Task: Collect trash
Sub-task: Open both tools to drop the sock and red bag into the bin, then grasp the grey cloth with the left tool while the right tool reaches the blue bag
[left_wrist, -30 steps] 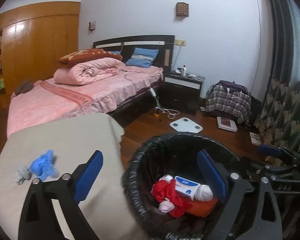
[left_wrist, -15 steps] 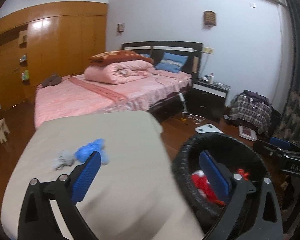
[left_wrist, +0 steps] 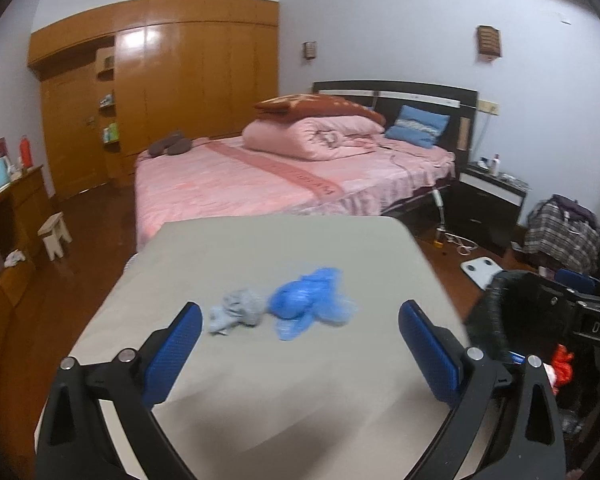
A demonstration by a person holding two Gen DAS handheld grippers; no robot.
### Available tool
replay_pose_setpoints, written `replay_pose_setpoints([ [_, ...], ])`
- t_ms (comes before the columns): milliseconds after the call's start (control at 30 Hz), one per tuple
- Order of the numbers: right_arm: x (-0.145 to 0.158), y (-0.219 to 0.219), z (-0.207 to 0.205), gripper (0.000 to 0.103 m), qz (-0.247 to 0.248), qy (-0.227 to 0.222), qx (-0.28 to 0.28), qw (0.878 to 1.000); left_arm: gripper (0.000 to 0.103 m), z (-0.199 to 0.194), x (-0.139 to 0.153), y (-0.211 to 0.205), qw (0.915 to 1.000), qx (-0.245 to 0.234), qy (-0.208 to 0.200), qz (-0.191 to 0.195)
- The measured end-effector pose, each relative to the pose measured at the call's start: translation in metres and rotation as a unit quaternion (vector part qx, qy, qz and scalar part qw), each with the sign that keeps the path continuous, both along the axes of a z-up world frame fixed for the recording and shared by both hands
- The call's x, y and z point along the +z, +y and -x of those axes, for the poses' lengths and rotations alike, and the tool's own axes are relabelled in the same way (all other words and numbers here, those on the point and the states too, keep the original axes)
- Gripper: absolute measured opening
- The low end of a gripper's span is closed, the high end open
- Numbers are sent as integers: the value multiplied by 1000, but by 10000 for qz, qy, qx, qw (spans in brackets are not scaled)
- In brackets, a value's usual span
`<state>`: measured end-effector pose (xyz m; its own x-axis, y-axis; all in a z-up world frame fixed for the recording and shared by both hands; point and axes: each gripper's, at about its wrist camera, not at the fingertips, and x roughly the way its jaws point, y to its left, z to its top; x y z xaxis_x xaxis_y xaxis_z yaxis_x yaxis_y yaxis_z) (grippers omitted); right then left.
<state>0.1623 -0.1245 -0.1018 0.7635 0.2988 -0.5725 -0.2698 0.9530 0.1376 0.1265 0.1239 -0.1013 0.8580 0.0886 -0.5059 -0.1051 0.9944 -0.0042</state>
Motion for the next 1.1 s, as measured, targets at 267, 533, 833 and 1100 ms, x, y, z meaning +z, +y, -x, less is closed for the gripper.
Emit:
replay_pose_setpoints([
  [267,-20,42,-34,98,79,125,148,9998,97,-30,-24,40,9994,314,137,-24],
  [533,-41,72,-71,98,164,310,208,9992,92,-72,-63,74,9974,555,462,-37],
  [833,-63,95,-104,98,319,480,277,9980,89,-113,-93,91,9951,557,801,137],
  [1100,-74,103,-117,98,396,544,346,9971,88,-137,-112,91,9918,499,1133,332],
])
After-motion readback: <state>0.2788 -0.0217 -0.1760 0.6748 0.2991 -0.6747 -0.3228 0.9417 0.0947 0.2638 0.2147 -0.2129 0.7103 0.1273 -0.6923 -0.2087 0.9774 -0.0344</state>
